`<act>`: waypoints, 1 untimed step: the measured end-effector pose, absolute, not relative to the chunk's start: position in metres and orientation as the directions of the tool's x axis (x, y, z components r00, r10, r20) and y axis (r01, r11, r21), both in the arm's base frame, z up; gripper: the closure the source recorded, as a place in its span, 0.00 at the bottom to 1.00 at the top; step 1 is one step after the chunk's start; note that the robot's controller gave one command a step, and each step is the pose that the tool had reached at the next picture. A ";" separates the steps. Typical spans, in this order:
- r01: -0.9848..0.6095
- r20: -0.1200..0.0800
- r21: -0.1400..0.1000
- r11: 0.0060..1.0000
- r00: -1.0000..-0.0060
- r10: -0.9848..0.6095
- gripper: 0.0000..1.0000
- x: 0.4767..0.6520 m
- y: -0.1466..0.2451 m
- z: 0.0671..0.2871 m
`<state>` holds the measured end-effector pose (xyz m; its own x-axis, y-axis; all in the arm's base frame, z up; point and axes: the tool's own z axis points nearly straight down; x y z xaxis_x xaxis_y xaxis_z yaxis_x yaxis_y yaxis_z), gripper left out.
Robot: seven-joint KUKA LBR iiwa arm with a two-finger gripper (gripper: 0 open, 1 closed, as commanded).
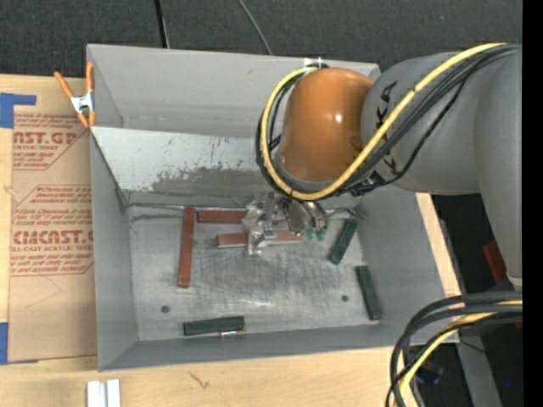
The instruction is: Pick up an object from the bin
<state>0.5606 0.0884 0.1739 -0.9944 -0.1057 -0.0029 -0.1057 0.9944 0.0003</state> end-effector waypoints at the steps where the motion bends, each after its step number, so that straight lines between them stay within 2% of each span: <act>1: -0.040 0.001 0.000 0.999 -0.999 -0.040 1.00 0.559 0.087 0.163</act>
Offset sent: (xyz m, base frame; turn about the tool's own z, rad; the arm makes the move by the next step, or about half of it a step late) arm 0.0108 0.0052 -0.0026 0.0026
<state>0.5588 0.0867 0.1631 -0.9992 -0.0399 0.0008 -0.0399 0.9992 0.0004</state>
